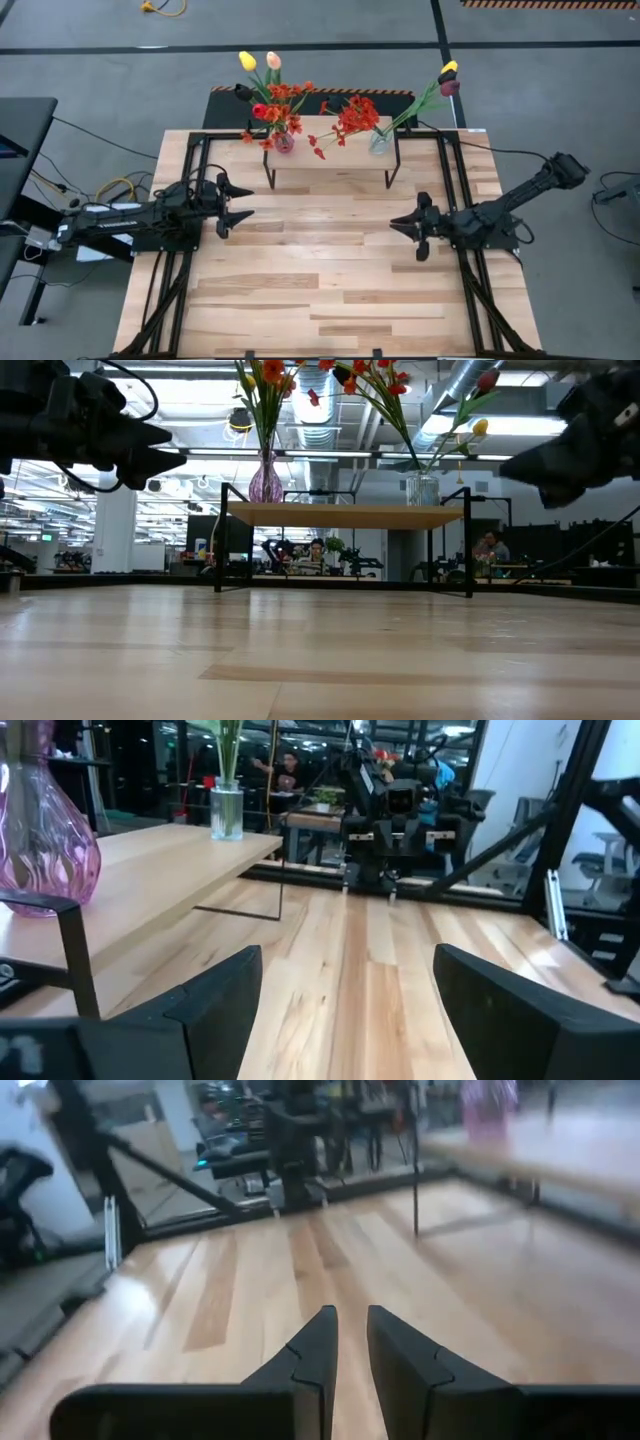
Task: Pick and place flowers into a vace then onto a shelf
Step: Return to Home Position
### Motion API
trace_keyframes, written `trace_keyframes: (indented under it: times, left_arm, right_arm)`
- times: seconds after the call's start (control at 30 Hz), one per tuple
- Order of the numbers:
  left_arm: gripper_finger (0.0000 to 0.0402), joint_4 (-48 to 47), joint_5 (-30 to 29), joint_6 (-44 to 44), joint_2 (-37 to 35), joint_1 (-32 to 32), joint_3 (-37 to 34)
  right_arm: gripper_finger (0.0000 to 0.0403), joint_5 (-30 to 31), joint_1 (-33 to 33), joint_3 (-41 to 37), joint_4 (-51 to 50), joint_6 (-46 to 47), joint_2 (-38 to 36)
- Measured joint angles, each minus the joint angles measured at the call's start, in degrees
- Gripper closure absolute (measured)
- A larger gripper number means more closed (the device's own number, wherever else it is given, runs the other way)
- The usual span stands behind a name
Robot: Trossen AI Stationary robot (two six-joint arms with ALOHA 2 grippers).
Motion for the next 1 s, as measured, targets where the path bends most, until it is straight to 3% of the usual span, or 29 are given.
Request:
trace_keyframes:
  times: [0.2,0.3,0.63,1.0]
  left_arm:
    - [0.0118,-0.66,0.02,1.84,0.00,0.00,-0.04]
    - [0.0118,-0.67,0.02,1.83,0.00,0.00,-0.07]
    - [0.0118,-6.36,0.02,1.32,0.02,0.02,-0.15]
    - [0.0118,-9.31,-1.57,-0.24,0.33,0.02,-0.15]
  right_arm:
    - [0.0351,-0.07,-0.54,0.00,-4.56,22.61,0.02]
    - [0.0351,-0.04,-0.54,-0.02,-5.45,27.92,0.02]
    - [0.0351,-0.04,-0.54,-0.02,-11.46,14.04,0.02]
    - [0.0351,-0.04,-0.54,-0.02,-13.26,12.66,0.02]
